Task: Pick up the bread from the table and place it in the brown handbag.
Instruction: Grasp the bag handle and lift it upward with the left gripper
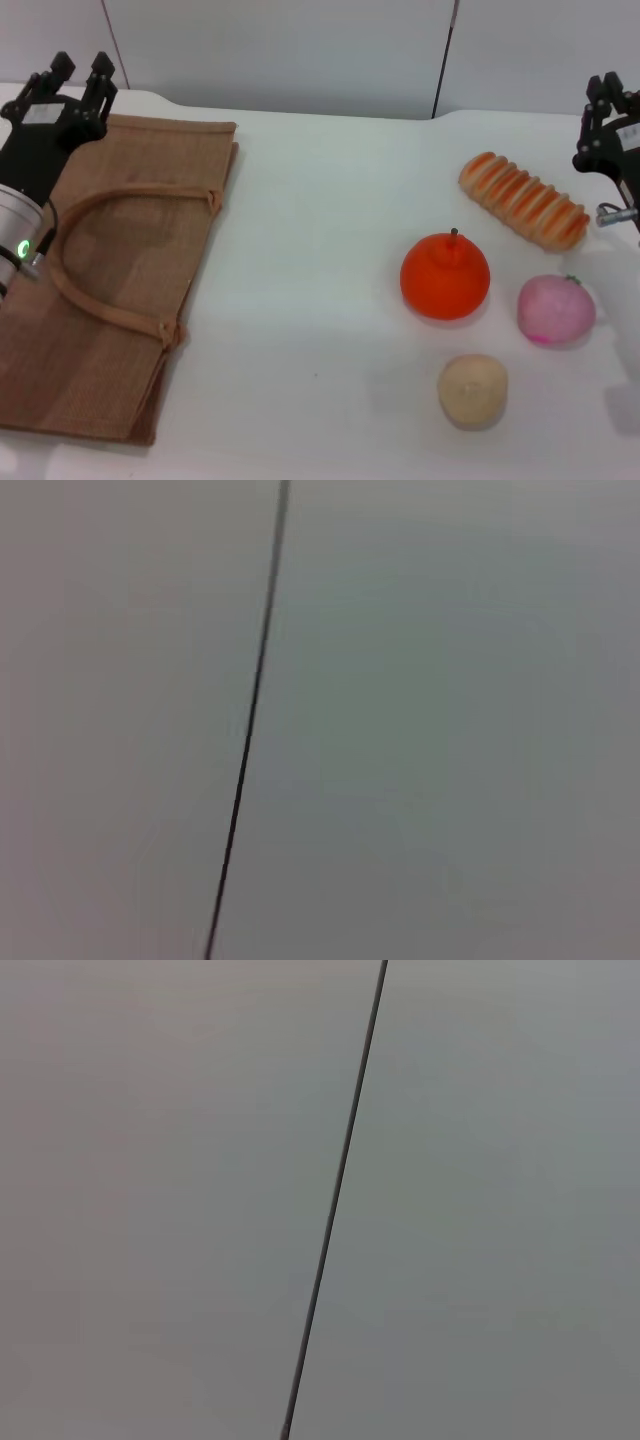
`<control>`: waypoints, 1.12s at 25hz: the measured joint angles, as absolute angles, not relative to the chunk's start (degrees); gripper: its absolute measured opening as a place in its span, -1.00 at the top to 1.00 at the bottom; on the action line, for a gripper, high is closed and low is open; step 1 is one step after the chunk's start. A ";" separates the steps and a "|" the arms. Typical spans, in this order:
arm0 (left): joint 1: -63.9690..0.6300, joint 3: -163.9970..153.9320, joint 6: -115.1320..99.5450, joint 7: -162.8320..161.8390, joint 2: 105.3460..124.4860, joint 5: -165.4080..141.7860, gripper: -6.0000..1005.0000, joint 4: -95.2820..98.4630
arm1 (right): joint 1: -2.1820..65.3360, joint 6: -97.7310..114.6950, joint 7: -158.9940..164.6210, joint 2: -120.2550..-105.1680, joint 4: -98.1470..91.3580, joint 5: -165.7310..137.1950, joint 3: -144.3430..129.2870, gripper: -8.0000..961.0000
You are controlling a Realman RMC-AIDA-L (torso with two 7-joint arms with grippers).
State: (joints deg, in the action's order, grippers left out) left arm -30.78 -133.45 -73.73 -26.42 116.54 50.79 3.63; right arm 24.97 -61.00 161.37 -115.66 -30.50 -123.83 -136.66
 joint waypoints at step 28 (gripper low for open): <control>-42.19 -163.84 -86.52 -103.55 116.08 27.91 -0.01 -47.56 | 25.15 -58.97 161.37 -115.31 -30.15 -123.64 -136.31 0.72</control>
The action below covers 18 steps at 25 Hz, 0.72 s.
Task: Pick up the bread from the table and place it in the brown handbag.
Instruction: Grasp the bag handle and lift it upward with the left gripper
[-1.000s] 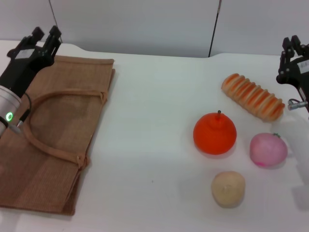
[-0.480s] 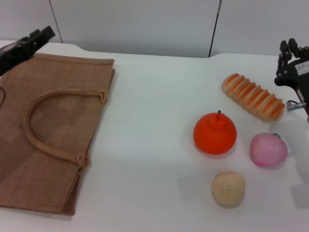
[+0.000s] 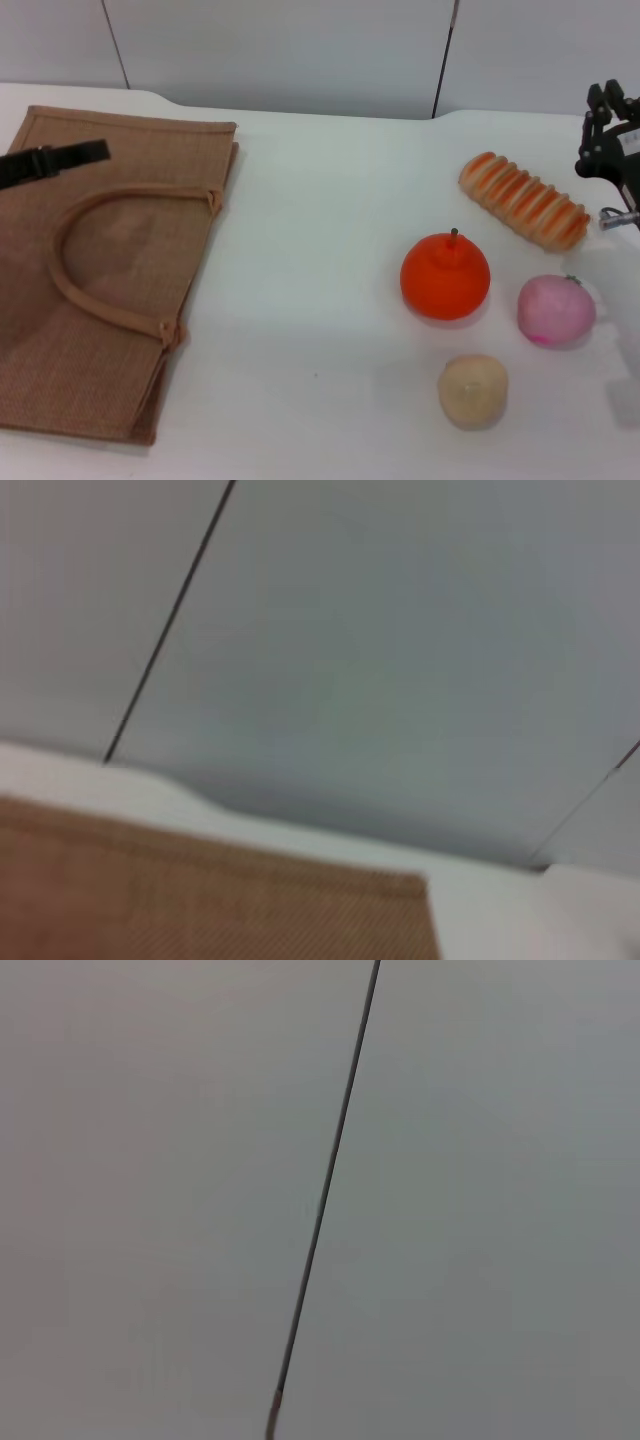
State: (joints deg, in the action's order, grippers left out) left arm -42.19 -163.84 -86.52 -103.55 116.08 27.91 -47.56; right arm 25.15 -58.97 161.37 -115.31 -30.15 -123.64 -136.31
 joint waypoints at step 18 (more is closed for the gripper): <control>-51.03 -164.15 -85.24 -116.61 113.76 -3.08 -0.30 -53.47 | 25.37 -58.88 161.36 -115.41 -28.43 -123.57 -136.23 0.68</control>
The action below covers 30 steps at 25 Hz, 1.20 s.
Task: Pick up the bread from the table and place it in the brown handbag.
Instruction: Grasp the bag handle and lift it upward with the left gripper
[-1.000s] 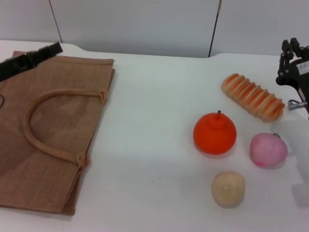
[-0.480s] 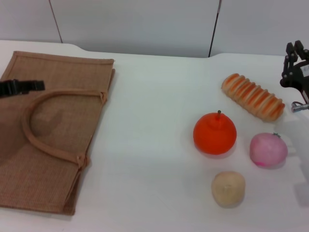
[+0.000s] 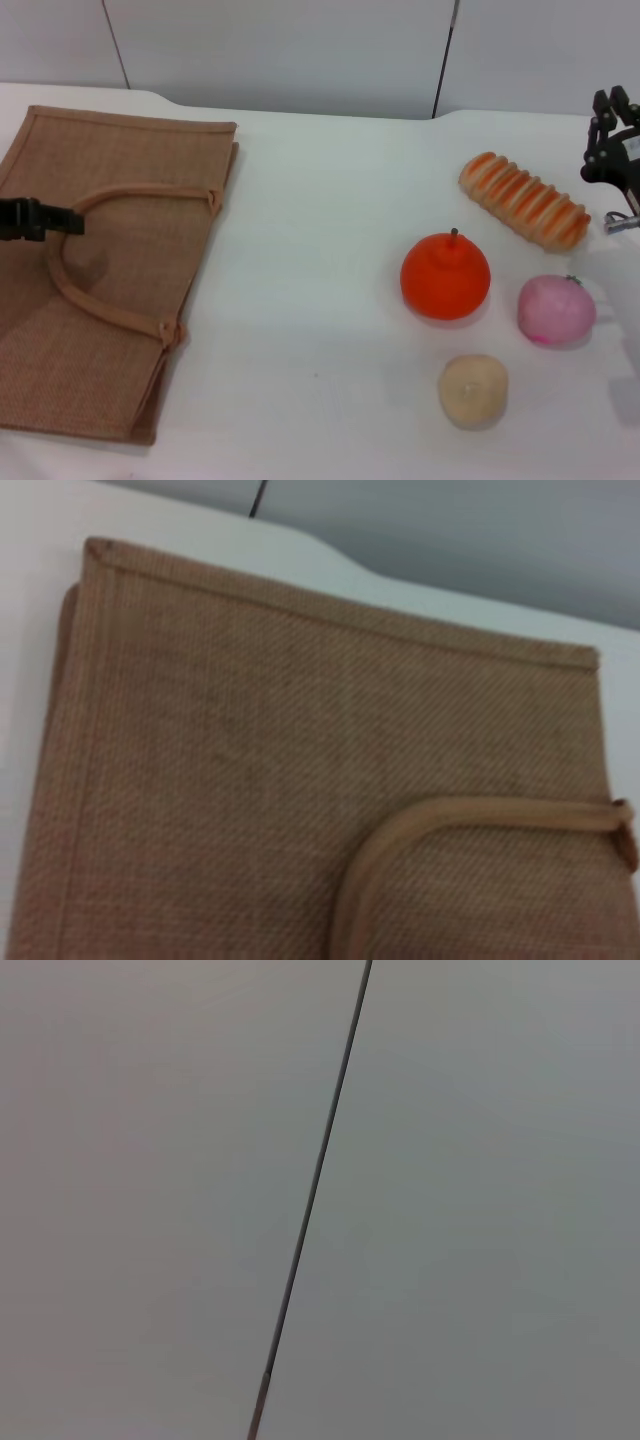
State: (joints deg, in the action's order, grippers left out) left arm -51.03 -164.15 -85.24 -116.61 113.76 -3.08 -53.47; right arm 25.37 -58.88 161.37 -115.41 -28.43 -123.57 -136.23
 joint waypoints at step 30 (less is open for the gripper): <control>-55.64 -164.18 -73.62 -118.77 114.33 -15.43 -0.27 -45.08 | 25.84 -58.27 161.36 -115.58 -27.90 -123.49 -136.14 0.61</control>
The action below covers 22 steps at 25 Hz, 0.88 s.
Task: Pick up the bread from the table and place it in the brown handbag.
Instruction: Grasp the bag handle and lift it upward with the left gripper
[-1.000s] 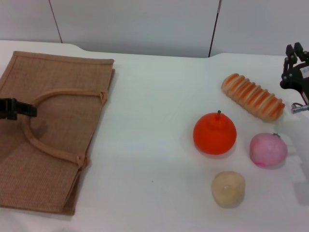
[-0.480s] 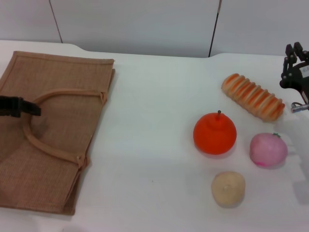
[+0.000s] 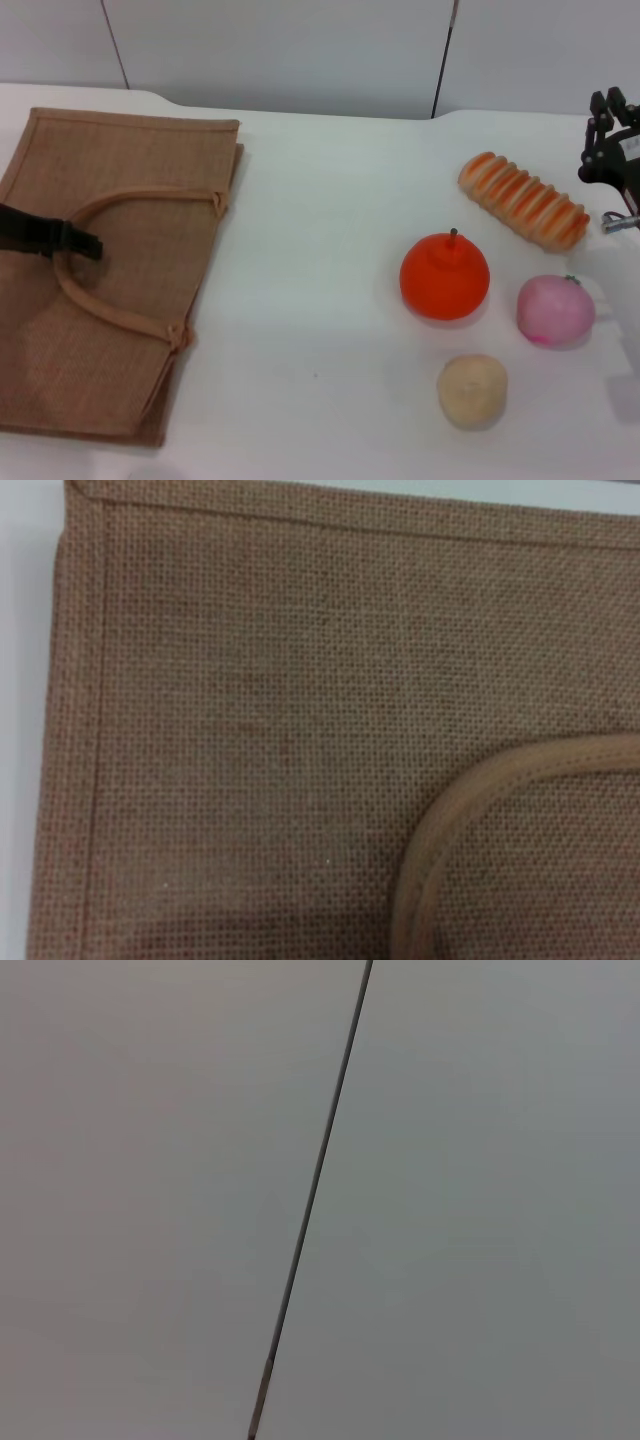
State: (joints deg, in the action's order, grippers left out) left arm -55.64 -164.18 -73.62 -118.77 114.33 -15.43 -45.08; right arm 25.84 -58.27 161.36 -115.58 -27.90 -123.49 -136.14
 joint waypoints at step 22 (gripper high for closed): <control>-55.63 -164.18 -71.28 -120.50 114.74 -14.18 0.27 -45.87 | 25.68 -58.37 161.36 -115.66 -27.96 -123.49 -136.14 0.55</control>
